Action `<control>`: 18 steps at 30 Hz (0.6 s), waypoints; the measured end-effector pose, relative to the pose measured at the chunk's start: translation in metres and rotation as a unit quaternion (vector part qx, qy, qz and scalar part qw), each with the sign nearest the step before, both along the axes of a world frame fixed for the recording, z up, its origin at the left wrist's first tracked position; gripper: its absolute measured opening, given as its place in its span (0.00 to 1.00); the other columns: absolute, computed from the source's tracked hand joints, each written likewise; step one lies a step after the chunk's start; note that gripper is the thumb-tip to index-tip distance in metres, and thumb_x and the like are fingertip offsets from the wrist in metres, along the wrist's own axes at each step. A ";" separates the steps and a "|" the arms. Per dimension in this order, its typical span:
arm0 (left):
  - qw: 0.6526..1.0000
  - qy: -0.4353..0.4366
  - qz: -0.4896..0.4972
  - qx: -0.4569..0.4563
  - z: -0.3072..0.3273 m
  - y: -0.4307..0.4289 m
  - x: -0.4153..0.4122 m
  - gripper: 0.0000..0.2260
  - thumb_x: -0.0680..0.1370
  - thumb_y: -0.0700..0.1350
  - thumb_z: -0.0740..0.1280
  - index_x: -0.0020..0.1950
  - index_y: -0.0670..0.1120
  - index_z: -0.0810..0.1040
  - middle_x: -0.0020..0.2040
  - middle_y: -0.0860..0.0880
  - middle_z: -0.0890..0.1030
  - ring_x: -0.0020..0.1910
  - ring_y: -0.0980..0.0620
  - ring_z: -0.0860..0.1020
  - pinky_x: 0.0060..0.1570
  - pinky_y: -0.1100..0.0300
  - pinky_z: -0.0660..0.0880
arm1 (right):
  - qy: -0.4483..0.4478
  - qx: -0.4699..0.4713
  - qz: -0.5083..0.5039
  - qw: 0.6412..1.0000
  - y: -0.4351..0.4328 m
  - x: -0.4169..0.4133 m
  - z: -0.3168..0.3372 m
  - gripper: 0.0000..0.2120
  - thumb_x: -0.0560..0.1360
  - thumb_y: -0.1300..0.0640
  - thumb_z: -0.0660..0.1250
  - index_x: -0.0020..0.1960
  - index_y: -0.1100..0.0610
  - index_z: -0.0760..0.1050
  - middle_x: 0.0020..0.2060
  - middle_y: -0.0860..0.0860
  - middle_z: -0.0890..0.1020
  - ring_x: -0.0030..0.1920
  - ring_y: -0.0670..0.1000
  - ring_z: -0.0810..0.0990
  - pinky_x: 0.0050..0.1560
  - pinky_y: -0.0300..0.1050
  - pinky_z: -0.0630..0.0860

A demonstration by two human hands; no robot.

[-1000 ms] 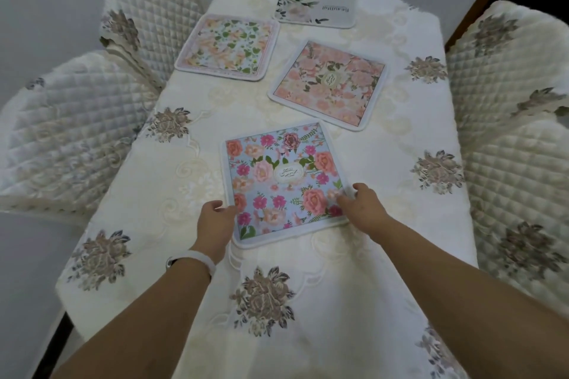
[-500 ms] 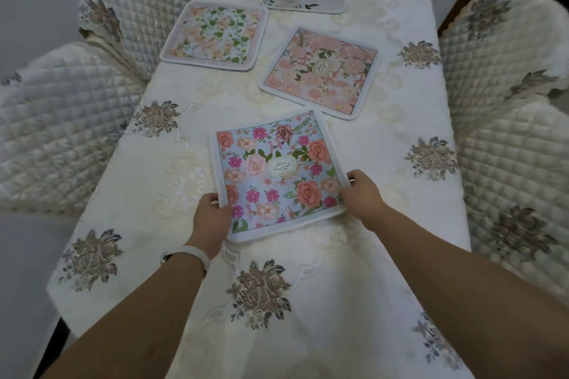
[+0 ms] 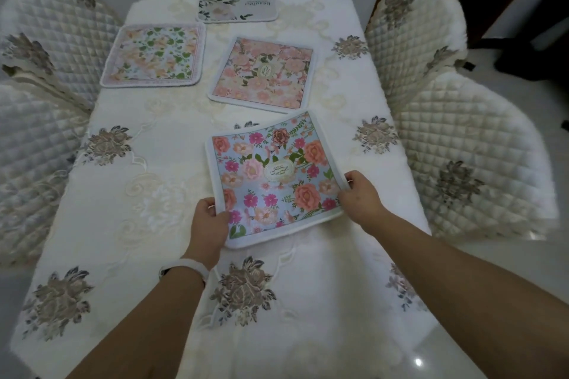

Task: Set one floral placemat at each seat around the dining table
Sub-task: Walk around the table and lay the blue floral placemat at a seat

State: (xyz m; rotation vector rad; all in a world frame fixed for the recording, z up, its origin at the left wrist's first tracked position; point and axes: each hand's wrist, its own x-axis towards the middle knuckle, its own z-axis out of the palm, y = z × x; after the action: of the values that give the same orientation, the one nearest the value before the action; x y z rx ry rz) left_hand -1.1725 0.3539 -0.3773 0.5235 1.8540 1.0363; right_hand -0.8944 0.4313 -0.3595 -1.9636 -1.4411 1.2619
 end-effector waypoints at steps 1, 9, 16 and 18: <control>1.000 -0.003 -0.011 0.004 0.000 0.004 0.007 0.12 0.76 0.32 0.66 0.54 0.45 0.71 0.46 0.48 0.80 0.42 0.51 0.80 0.35 0.59 0.76 | -0.003 0.001 -0.007 1.000 -0.001 0.010 0.002 0.07 0.76 0.62 0.62 0.54 0.56 0.72 0.46 0.51 0.79 0.44 0.50 0.78 0.37 0.43 0.74; 0.996 -0.020 -0.079 0.021 -0.003 0.036 0.076 0.12 0.76 0.30 0.65 0.55 0.44 0.70 0.48 0.47 0.78 0.44 0.51 0.79 0.37 0.60 0.75 | -0.033 0.009 -0.081 0.996 -0.010 0.087 0.001 0.07 0.75 0.65 0.62 0.52 0.58 0.71 0.45 0.55 0.78 0.42 0.57 0.77 0.40 0.52 0.77; 0.993 -0.050 -0.106 0.006 -0.015 0.046 0.127 0.13 0.75 0.30 0.65 0.53 0.45 0.71 0.50 0.44 0.80 0.46 0.47 0.81 0.38 0.57 0.78 | -0.036 -0.004 -0.129 0.991 -0.020 0.137 -0.010 0.10 0.77 0.64 0.62 0.57 0.55 0.71 0.45 0.52 0.78 0.43 0.53 0.78 0.43 0.51 0.78; 0.993 -0.045 -0.113 0.001 -0.017 0.050 0.138 0.14 0.75 0.30 0.66 0.53 0.45 0.71 0.51 0.44 0.81 0.46 0.48 0.81 0.38 0.59 0.78 | -0.029 0.001 -0.134 0.991 -0.018 0.148 -0.014 0.09 0.77 0.65 0.61 0.55 0.55 0.71 0.42 0.48 0.77 0.41 0.49 0.76 0.38 0.46 0.74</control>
State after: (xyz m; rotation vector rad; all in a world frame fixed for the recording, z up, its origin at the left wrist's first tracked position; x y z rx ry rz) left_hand -1.0349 0.4036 -0.3939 0.6605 1.6725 0.8960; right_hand -0.7466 0.4132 -0.3730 -2.1238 -1.1546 1.0920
